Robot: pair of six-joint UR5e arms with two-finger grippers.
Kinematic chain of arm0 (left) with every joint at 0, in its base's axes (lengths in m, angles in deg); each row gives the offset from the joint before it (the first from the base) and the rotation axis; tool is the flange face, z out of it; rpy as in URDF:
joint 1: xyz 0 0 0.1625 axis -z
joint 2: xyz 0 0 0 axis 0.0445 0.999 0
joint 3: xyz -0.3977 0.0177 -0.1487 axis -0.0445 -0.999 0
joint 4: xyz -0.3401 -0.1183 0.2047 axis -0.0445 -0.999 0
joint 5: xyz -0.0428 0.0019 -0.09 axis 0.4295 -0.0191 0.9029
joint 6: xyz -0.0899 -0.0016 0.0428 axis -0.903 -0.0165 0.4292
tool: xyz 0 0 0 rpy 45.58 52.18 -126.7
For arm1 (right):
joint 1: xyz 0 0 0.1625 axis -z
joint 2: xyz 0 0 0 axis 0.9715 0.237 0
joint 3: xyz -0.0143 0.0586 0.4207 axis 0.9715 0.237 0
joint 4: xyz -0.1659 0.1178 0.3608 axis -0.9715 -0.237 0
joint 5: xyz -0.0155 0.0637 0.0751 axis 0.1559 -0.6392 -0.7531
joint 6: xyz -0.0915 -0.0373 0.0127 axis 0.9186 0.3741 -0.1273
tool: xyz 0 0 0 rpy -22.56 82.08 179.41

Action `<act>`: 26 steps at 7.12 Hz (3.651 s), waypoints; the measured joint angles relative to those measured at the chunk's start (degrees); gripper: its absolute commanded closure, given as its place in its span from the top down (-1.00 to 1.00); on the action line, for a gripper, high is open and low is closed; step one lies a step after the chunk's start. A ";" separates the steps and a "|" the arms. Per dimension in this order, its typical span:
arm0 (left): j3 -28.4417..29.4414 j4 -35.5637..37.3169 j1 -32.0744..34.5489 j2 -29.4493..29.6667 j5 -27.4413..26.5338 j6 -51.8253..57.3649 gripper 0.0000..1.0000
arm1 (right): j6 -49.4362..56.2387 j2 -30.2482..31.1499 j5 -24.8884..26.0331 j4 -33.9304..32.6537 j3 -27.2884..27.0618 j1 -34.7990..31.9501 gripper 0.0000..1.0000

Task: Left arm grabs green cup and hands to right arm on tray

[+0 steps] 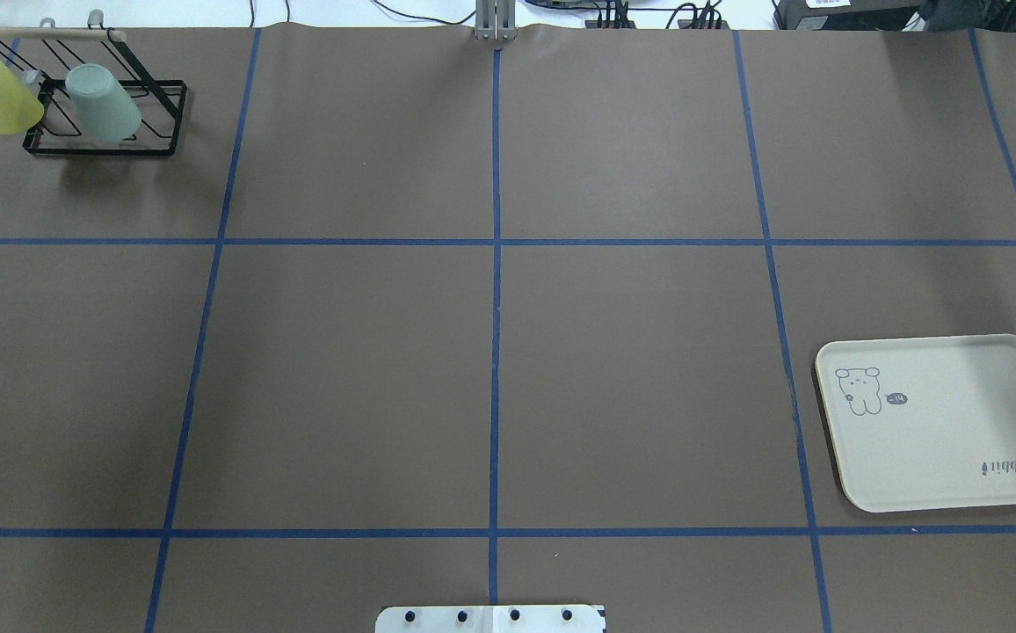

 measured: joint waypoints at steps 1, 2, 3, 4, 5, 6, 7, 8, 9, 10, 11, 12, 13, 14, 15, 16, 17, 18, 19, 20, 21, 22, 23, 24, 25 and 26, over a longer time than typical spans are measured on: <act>-0.03 0.02 0.02 0.01 0.00 0.00 1.00 | 0.02 0.00 0.06 0.00 -0.06 0.00 1.00; -0.06 0.02 0.01 0.05 0.00 0.00 1.00 | 0.07 -0.03 0.10 -0.02 -0.10 0.00 1.00; -0.06 0.02 -0.01 0.08 0.00 0.00 1.00 | 0.07 -0.06 0.09 -0.06 -0.09 0.00 1.00; -0.06 0.02 -0.03 0.08 0.00 0.00 1.00 | 0.06 -0.08 0.07 -0.08 -0.05 0.00 1.00; -0.10 0.05 -0.03 0.23 0.00 -0.02 1.00 | 0.06 -0.12 0.09 -0.08 -0.02 0.00 1.00; -0.61 0.13 -0.06 0.60 -0.04 -0.08 1.00 | 0.06 -0.15 0.11 -0.09 -0.02 0.00 1.00; -2.09 1.40 -0.20 1.67 -0.18 -0.14 1.00 | 0.06 -0.15 0.07 -0.07 -0.10 0.00 1.00; -3.90 5.24 -0.44 4.40 -0.31 -0.18 1.00 | 0.06 -0.13 -0.02 -0.03 -0.20 0.00 1.00; -4.87 9.36 -0.98 7.89 -0.37 -0.19 1.00 | 0.06 -0.09 -0.16 -0.01 -0.24 0.00 1.00; -5.67 11.47 -2.10 10.54 -0.43 -0.14 1.00 | 0.06 -0.06 -0.24 0.00 -0.24 0.01 1.00; -5.94 10.74 -3.80 12.51 -0.61 -0.11 1.00 | 0.06 -0.07 -0.24 0.00 -0.24 0.05 1.00; -4.96 6.17 -5.47 13.98 -1.54 -0.21 1.00 | 0.06 -0.08 -0.26 0.00 -0.24 0.05 1.00; -3.42 -0.74 -6.33 14.58 -2.93 -3.37 1.00 | 0.06 -0.08 -0.28 -0.02 -0.22 0.05 1.00; -1.15 -8.68 -7.09 14.88 -3.71 -11.19 1.00 | 0.06 -0.04 -0.30 -0.06 -0.16 0.06 1.00; 1.82 -17.51 -8.04 15.03 -4.04 -19.64 1.00 | 0.06 -0.02 -0.34 -0.08 -0.09 0.07 1.00; 4.93 -25.03 -8.71 15.17 -4.16 -24.91 1.00 | 0.06 -0.02 -0.36 -0.08 -0.01 0.08 1.00; 7.24 -29.63 -9.60 15.66 -4.59 -28.56 1.00 | 0.04 -0.01 -0.35 -0.09 0.06 0.08 1.00; 8.11 -31.58 -11.39 16.57 -6.77 -34.51 1.00 | 0.04 -0.01 -0.23 -0.09 0.15 0.12 1.00; 8.17 -32.41 -14.52 17.49 -11.65 -42.11 1.00 | 0.06 -0.02 -0.12 -0.09 0.18 0.15 1.00; 8.20 -32.83 -17.89 18.07 -17.14 -47.52 1.00 | 0.04 -0.06 -0.11 -0.09 0.20 0.19 1.00; 8.35 -33.02 -20.23 18.47 -21.13 -51.15 1.00 | 0.04 -0.07 -0.04 -0.09 0.23 0.23 1.00; 8.45 -33.08 -22.28 18.87 -24.87 -53.90 1.00 | 0.07 -0.04 0.02 -0.09 0.25 0.24 1.00; 8.58 -33.10 -24.71 19.20 -29.49 -55.85 1.00 | 0.12 -0.02 0.05 -0.09 0.31 0.26 1.00; 9.02 -33.11 -27.12 19.79 -34.25 -57.06 1.00 | 0.14 -0.02 0.06 -0.09 0.42 0.26 1.00; 10.09 -33.11 -28.56 20.82 -37.85 -57.43 1.00 | 0.13 -0.01 0.07 -0.09 0.54 0.26 1.00; 11.67 -33.09 -29.22 22.01 -40.61 -57.32 1.00 | 0.07 -0.01 0.03 -0.09 0.56 0.26 1.00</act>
